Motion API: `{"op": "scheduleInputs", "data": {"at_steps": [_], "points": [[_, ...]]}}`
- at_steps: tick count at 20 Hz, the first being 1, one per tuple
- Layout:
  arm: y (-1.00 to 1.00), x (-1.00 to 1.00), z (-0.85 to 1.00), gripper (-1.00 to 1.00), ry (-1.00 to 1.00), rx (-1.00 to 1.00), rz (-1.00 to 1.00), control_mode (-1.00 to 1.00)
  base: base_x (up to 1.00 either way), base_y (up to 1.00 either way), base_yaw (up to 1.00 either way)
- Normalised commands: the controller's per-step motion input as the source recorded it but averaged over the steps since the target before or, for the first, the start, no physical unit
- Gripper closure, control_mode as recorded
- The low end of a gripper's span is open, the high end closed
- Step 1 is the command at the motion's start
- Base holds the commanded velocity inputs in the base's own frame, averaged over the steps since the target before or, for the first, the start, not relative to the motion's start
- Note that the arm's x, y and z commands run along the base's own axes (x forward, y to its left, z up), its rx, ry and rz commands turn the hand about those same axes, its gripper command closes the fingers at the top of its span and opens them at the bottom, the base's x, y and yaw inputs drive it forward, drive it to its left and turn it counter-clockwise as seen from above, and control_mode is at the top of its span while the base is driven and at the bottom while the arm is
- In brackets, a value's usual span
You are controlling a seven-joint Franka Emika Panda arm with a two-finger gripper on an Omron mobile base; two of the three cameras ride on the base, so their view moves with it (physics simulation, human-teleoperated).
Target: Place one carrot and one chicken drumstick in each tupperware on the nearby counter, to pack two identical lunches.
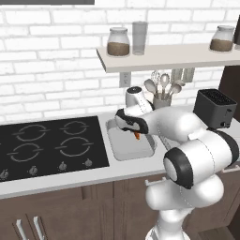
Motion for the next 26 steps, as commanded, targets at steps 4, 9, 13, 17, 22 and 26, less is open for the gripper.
{"op": "scheduleInputs", "data": {"at_steps": [4,9,13,17,22,26], "points": [[0.00,0.00,-0.02,-1.00,-0.05,0.00,0.00,-1.00,0.00,0.00,0.00],[-0.02,-0.06,0.21,-1.00,-0.13,0.05,0.00,-1.00,0.00,0.00,0.00],[-0.29,-0.82,0.62,-1.00,-0.21,0.14,0.00,-1.00,0.00,0.00,0.00],[-0.45,-1.00,0.87,-1.00,-0.36,0.18,0.00,-1.00,0.00,0.00,0.00],[-0.26,-0.97,0.75,-1.00,-0.31,0.10,0.00,-1.00,0.00,0.00,0.00],[0.00,-0.49,0.52,-1.00,0.10,-0.03,0.00,-1.00,0.00,0.00,0.00]]}}
